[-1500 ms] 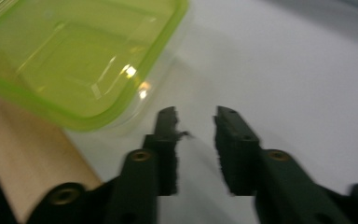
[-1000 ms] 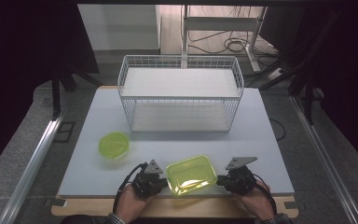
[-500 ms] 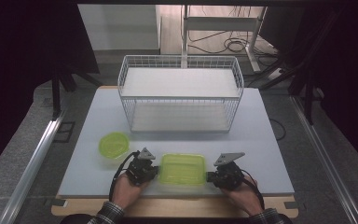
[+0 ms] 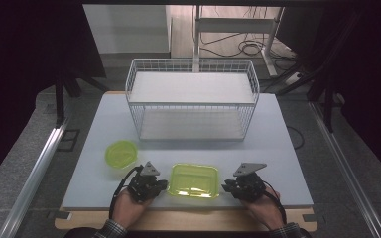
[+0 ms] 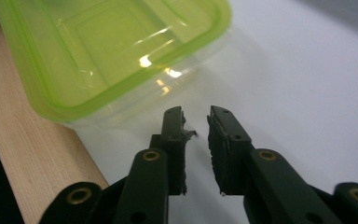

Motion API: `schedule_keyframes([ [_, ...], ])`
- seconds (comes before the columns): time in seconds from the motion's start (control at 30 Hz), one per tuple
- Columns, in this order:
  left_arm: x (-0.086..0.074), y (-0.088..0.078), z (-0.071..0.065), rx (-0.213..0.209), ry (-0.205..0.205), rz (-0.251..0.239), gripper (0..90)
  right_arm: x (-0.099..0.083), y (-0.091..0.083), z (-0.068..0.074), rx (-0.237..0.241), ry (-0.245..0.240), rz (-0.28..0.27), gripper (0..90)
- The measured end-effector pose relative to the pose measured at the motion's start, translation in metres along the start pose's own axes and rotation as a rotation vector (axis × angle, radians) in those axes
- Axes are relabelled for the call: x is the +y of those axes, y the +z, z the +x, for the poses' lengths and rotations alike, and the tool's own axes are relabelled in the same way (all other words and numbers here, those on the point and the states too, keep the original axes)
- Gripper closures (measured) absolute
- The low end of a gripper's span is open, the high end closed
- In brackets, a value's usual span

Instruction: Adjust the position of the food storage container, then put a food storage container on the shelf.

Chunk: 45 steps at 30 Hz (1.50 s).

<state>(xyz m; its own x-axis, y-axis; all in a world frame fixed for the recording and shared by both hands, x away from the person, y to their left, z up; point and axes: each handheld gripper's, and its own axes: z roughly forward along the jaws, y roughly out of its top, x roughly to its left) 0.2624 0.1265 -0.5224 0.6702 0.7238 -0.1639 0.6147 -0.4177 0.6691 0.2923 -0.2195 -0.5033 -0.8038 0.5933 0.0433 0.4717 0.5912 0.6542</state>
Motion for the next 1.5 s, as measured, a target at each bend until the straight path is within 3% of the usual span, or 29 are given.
schedule_keyframes([
  [0.13, -0.006, -0.010, 0.000, 0.021, 0.015, -0.032, 67.6, -0.006, -0.012, -0.004, -0.015, 0.023, -0.040, 61.1],
  [0.23, -0.013, -0.017, 0.000, 0.065, 0.025, -0.057, 52.2, -0.010, -0.017, -0.005, -0.029, 0.028, -0.059, 50.6],
  [0.27, -0.013, -0.017, 0.000, 0.065, 0.025, -0.057, 48.4, -0.010, -0.017, -0.005, -0.029, 0.028, -0.059, 50.6],
  [0.3, -0.017, -0.020, 0.000, 0.084, 0.029, -0.064, 43.9, -0.011, -0.018, -0.006, -0.034, 0.038, -0.074, 41.9],
  [0.43, -0.022, -0.024, 0.002, 0.088, 0.032, -0.088, 32.8, -0.012, -0.017, -0.005, -0.043, 0.039, -0.081, 32.7],
  [0.57, -0.024, -0.023, 0.002, 0.101, 0.045, -0.084, 27.5, -0.013, -0.016, -0.005, -0.040, 0.044, -0.081, 29.8],
  [0.77, -0.024, -0.022, 0.000, 0.096, 0.057, -0.086, 23.7, -0.013, -0.016, -0.005, -0.029, 0.068, -0.084, 28.9],
  [0.93, -0.024, -0.024, 0.001, 0.098, 0.058, -0.096, 20.6, -0.009, -0.020, -0.005, -0.001, 0.121, -0.105, 30.5],
  [1.1, -0.027, -0.030, 0.002, 0.105, 0.051, -0.114, 20.3, -0.002, -0.022, -0.002, 0.059, 0.193, -0.123, 34.1],
  [1.23, -0.029, -0.032, 0.003, 0.106, 0.047, -0.118, 20.6, 0.001, -0.022, 0.004, 0.078, 0.201, -0.123, 38.1],
  [1.5, -0.028, -0.031, -0.001, 0.102, 0.065, -0.118, 21.5, 0.002, -0.025, 0.022, 0.052, 0.161, -0.114, 56.2],
])
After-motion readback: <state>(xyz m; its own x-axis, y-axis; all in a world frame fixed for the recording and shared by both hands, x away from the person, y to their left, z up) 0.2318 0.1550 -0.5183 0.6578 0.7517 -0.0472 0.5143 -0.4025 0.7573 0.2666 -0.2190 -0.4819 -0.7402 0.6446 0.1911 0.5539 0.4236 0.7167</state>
